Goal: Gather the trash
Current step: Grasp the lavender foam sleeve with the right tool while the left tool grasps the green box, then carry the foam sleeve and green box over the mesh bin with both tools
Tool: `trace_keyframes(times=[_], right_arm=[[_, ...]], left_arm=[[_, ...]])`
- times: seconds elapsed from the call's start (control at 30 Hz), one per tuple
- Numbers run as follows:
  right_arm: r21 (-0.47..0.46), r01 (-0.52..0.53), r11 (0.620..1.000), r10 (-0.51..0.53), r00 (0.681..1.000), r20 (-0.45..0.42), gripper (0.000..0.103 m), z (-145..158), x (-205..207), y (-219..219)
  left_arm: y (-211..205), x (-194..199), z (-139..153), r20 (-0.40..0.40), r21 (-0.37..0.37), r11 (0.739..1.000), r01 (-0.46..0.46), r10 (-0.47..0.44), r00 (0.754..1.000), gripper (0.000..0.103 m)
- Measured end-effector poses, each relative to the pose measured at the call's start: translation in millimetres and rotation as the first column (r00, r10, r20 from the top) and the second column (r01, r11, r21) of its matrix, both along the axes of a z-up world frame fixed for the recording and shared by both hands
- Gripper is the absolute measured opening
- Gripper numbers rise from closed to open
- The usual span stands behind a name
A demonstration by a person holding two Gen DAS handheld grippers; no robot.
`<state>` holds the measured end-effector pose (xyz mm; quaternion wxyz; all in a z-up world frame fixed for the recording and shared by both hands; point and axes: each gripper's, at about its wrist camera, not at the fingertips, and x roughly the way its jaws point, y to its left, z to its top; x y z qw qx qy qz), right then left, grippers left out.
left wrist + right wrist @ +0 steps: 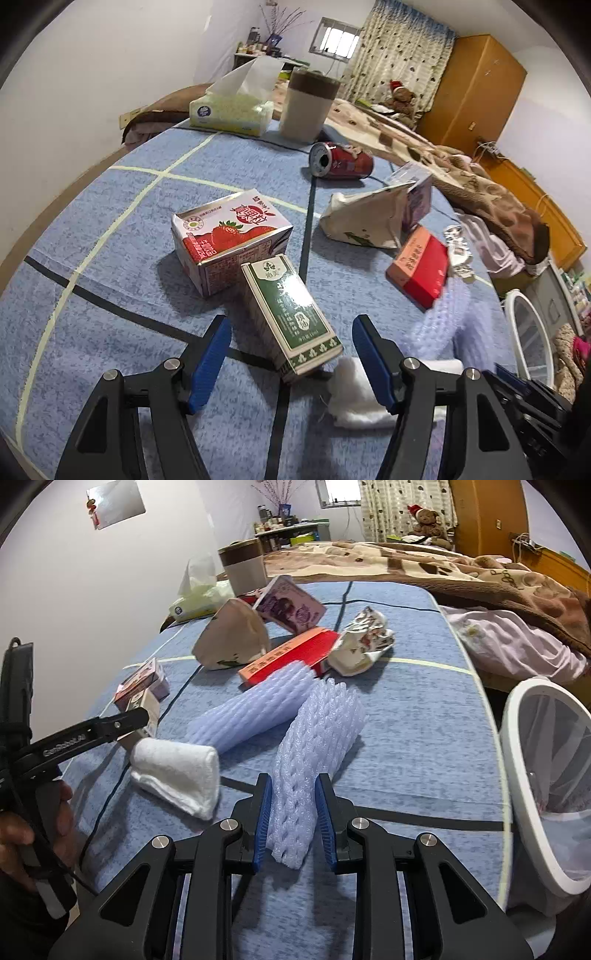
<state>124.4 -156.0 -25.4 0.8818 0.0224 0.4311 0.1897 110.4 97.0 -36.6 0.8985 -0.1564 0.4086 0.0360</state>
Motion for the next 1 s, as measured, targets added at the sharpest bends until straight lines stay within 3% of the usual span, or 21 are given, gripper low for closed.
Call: trace_keyframes(times=[0.03,0.07,0.13,0.17,1.0], right_arm=[[-0.001,0.006,1.000,-0.006,1.000,0.002,0.025,0,1,-2],[-0.002,0.011,1.000,-0.011,1.000,0.005,0.025,1,1,-3],[-0.002,0.015,1.000,-0.015,1.000,0.009,0.024,2,2,-6],[0.000,0.019,1.000,-0.019,1.000,0.011,0.024,2,2,-8],[0.064,0.057,0.996,-0.063,0.994,0.088,0.024,25,-16,-41]], left_arm=[[-2,2,-2,-0.008,0.011,1.000,-0.007,0.007,1.000,0.067],[-3,3,-3,-0.015,0.025,1.000,-0.014,0.014,1.000,0.057],[-2,4,-6,-0.031,0.033,0.999,-0.012,0.013,0.999,0.046],[-2,3,-7,-0.031,0.033,0.999,-0.012,0.013,0.999,0.045],[-41,-38,40,0.092,0.101,0.990,0.097,-0.107,0.990,0.037]])
